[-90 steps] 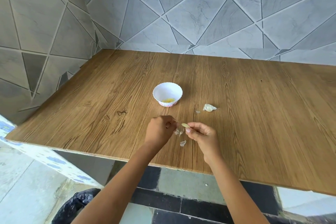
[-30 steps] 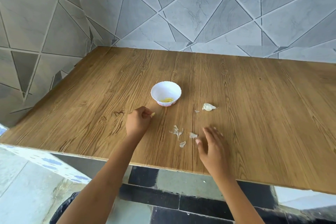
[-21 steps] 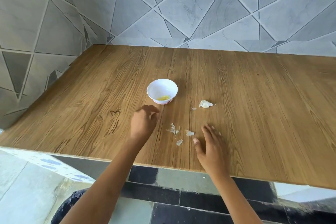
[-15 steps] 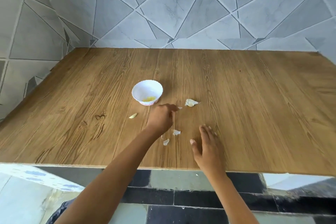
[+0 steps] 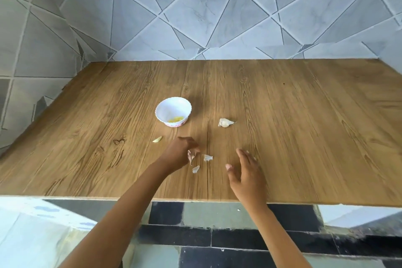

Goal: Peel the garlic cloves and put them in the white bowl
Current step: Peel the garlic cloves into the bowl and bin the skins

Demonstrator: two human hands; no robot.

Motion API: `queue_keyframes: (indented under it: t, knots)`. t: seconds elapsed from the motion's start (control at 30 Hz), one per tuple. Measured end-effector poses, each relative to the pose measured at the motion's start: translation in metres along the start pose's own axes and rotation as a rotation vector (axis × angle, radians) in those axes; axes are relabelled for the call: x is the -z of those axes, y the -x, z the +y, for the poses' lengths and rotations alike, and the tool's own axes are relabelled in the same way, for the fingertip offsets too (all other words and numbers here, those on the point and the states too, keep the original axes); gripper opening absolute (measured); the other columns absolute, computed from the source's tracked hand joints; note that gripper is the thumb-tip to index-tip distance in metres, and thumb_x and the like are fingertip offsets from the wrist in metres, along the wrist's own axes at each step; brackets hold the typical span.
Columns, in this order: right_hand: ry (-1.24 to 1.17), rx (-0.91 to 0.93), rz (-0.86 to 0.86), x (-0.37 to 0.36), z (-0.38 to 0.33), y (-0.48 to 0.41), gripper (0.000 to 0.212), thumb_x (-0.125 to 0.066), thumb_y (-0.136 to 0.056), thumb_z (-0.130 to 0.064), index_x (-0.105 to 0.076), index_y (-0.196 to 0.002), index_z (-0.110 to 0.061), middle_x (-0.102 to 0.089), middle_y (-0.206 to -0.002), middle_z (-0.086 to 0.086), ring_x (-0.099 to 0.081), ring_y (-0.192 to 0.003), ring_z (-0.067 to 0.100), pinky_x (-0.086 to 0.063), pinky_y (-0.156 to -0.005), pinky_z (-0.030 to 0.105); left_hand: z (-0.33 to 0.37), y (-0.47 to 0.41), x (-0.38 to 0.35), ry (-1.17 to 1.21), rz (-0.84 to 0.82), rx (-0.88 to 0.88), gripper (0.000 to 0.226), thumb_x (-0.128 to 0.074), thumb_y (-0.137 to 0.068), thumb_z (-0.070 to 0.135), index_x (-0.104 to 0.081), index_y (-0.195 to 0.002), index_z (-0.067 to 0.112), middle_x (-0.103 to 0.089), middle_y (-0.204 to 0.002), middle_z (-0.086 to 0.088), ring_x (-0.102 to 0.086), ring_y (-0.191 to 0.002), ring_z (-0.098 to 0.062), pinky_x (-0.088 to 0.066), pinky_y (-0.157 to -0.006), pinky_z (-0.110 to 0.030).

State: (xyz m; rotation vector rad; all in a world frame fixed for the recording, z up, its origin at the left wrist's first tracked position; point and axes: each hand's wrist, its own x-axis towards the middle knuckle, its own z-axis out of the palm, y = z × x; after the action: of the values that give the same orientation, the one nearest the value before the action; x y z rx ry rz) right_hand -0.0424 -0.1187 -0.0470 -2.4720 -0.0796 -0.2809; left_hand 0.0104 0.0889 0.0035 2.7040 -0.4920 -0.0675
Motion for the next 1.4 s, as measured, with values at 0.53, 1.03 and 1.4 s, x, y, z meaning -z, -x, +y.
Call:
queue_keyframes:
  t: [0.53,1.03,1.4]
  knots:
    - [-0.889,-0.315,-0.073,0.016,-0.022,-0.018,0.031,-0.051,-0.097,-0.021,-0.055,-0.127,-0.016,-0.059,-0.122,-0.007,-0.054,-0.106,0.001,-0.042,-0.075,0.007,0.036,0.011,-0.008,-0.028,-0.157,0.032,0.043,-0.067,-0.085,0.011,-0.059,-0.127,0.018,-0.056,-0.123,-0.006,-0.054,-0.110,-0.018,-0.045,-0.093,-0.027]
    - [-1.707,-0.869,-0.289,0.024,-0.041,-0.034,0.033,-0.041,-0.101,-0.024,-0.056,-0.116,0.002,-0.061,-0.115,0.015,-0.057,-0.109,0.026,-0.043,-0.099,0.038,0.049,-0.008,0.020,0.347,0.085,0.076,0.009,-0.072,-0.078,0.001,-0.075,-0.086,0.005,-0.072,-0.076,-0.003,-0.058,-0.059,0.005,-0.044,-0.063,-0.009]
    - [-1.911,-1.086,-0.265,0.023,-0.066,-0.051,0.031,-0.040,-0.091,0.001,-0.046,-0.063,-0.011,-0.049,-0.053,0.001,-0.053,-0.040,0.009,-0.045,-0.039,0.016,0.093,-0.017,0.037,0.017,-0.100,-0.062,0.033,-0.048,-0.083,-0.003,-0.075,-0.098,0.008,-0.073,-0.088,-0.007,-0.064,-0.080,-0.020,-0.046,-0.069,-0.026]
